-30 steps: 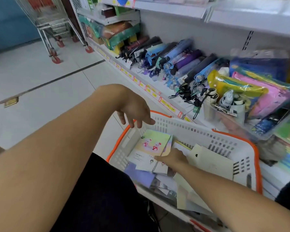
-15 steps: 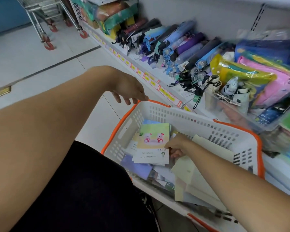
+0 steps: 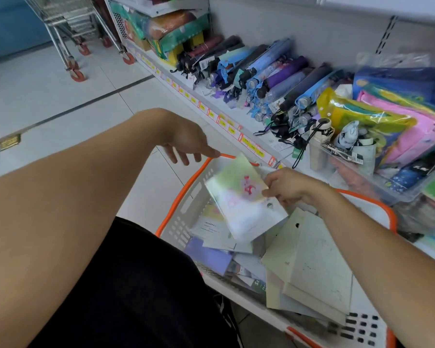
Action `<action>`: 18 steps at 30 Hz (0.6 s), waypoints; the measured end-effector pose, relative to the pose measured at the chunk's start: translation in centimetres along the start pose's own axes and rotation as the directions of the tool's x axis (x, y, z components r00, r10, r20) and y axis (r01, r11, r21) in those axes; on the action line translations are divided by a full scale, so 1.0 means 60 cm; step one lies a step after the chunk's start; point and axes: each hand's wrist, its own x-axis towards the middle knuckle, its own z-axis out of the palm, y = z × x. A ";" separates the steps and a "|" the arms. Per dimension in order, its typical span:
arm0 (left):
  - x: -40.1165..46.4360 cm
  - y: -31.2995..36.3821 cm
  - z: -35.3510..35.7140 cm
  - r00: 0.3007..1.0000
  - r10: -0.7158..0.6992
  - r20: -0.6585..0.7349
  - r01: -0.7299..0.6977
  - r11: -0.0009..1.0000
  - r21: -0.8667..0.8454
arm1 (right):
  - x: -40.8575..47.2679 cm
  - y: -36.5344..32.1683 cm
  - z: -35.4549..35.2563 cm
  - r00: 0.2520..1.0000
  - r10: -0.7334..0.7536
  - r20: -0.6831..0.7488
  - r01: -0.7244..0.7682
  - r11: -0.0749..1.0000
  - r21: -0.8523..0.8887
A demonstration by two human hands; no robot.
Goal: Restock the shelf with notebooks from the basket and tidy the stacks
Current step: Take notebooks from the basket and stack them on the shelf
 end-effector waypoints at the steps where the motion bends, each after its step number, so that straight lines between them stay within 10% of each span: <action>1: -0.002 -0.008 -0.004 0.999 -0.044 -0.004 0.043 0.998 -0.043 | -0.005 -0.004 -0.019 0.998 -0.059 -0.006 0.059 0.990 0.129; 6: -0.019 -0.043 -0.013 1.000 0.024 -0.018 -0.029 0.921 -0.387 | -0.021 -0.059 -0.010 0.960 -0.277 -0.031 0.213 0.657 0.724; 10: -0.017 -0.043 -0.016 0.974 0.147 -0.171 -0.214 0.846 -0.489 | -0.012 -0.084 0.069 0.968 -0.242 0.074 0.088 0.599 0.796; 14: -0.011 -0.052 -0.021 0.964 0.075 -0.256 -0.129 0.972 -0.198 | 0.036 0.019 0.142 0.969 0.170 -0.178 -0.143 0.978 0.155; 18: -0.007 -0.063 -0.017 0.964 0.060 -0.260 -0.103 0.982 -0.156 | 0.036 0.085 0.200 0.953 0.203 -0.226 -0.224 0.972 -0.073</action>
